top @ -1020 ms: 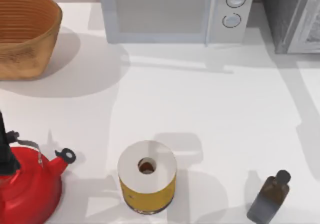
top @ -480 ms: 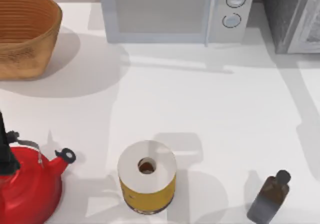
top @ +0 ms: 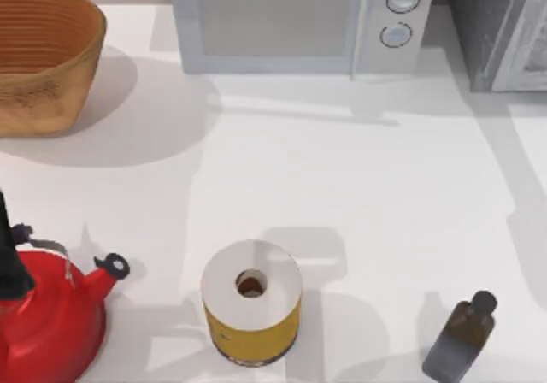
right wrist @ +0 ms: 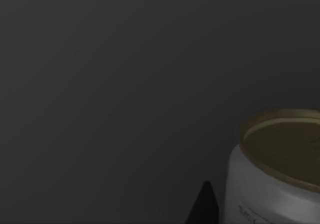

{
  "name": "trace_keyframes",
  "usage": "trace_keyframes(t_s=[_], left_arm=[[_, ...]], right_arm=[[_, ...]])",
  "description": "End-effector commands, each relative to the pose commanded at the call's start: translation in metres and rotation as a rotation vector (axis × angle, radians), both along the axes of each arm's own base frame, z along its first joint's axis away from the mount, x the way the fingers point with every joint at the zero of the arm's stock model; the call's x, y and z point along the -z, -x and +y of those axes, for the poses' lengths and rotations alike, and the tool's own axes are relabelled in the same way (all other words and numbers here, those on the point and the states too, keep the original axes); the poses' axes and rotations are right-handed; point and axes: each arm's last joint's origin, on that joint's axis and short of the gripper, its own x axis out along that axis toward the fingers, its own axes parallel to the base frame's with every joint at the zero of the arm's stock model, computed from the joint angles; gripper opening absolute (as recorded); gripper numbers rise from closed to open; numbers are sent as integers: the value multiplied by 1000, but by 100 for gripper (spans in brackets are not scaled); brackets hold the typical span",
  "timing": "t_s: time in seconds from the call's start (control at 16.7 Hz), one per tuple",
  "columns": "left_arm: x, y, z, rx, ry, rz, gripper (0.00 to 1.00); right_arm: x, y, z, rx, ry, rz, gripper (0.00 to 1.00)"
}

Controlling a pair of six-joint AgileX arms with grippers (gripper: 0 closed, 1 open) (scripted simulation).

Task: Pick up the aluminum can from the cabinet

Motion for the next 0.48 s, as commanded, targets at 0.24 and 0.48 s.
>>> trace_keyframes(t_s=[0.24, 0.48], left_arm=[[0, 0, 0, 0, 0, 0, 100], [0, 0, 0, 0, 0, 0, 100]], right_arm=[[-19, 38, 1, 17, 2, 4, 0], [-48, 117, 4, 9, 1, -2, 0]])
